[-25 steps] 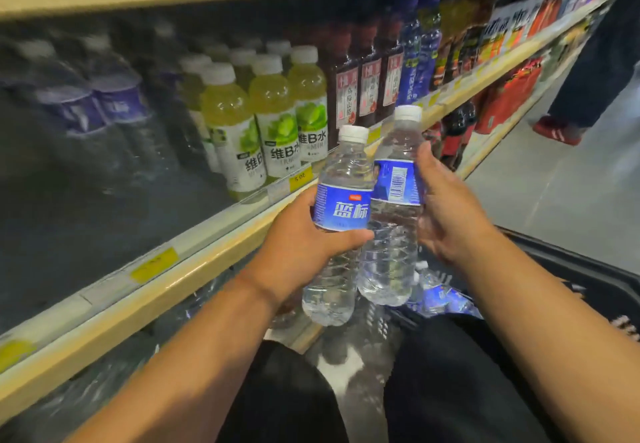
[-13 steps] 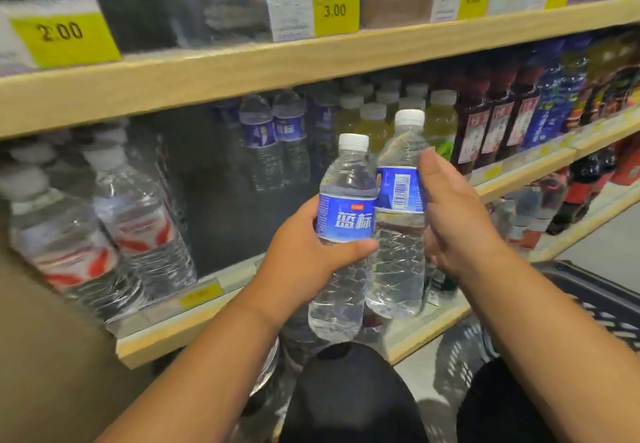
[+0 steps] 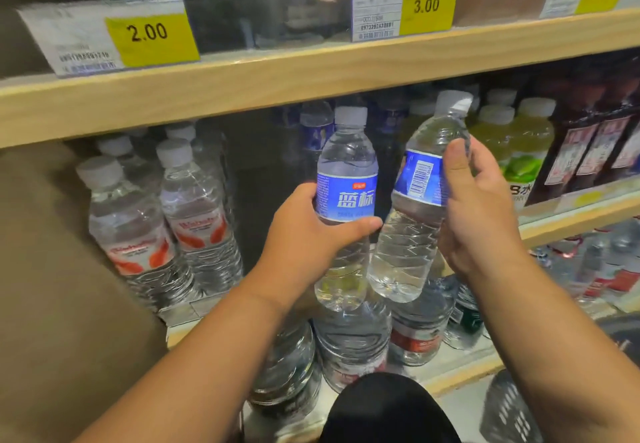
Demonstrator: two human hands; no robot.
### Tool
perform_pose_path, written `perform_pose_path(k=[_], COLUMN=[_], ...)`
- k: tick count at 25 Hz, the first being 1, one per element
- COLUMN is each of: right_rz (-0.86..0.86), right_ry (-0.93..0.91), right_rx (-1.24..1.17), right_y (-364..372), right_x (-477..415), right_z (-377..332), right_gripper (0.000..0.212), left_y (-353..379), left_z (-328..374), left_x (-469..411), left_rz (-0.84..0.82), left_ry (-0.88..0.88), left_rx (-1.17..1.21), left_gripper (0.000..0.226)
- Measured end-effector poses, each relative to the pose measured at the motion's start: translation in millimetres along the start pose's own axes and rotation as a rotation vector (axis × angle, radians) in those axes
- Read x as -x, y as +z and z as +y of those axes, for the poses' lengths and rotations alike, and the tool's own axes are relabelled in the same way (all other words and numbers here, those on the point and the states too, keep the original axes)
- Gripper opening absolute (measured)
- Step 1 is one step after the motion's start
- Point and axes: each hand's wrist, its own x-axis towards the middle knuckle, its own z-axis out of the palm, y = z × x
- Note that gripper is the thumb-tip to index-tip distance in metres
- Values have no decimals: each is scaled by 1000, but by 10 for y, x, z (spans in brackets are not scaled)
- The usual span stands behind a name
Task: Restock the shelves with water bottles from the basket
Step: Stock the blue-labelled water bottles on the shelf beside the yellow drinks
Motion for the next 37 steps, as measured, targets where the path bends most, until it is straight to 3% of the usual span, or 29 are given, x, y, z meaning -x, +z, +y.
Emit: perform_pose_path(k=[5, 8, 15, 19, 23, 26, 30, 35, 37], right_rz=[31, 27, 37, -12, -78, -121, -82, -32, -29], right_ry=[5, 45, 58, 40, -64, -141, -232, -271, -289], right_rx=[-62, -97, -129, -164, -122, -81, -10, 130, 223], right_y=[-76, -116, -119, -88, -84, 15, 94, 152, 162], right_x=[-136, -190, -327, -289, -303, -303, -332, -341, -347], right_z=[157, 210, 312, 288, 236, 148, 249, 418, 517], right_gripper=[47, 64, 57, 70, 52, 70, 31, 76, 68], left_y=[29, 65, 195, 277, 315, 318, 319, 299, 294], left_z=[-67, -73, -241, -419, -557, -613, -671, -661, -675], left_x=[-270, -508, -890, -1003, -1030, -1027, -1036, -1024, -1030], left_rz=[210, 292, 308, 250, 225, 209, 215, 187, 177], left_ry=[-112, -101, -78, -24, 36, 61, 70, 67, 54], left_rx=[146, 211, -9, -42, -14, -4, -21, -32, -19], left_gripper=[35, 38, 63, 65, 70, 72, 73, 73, 71])
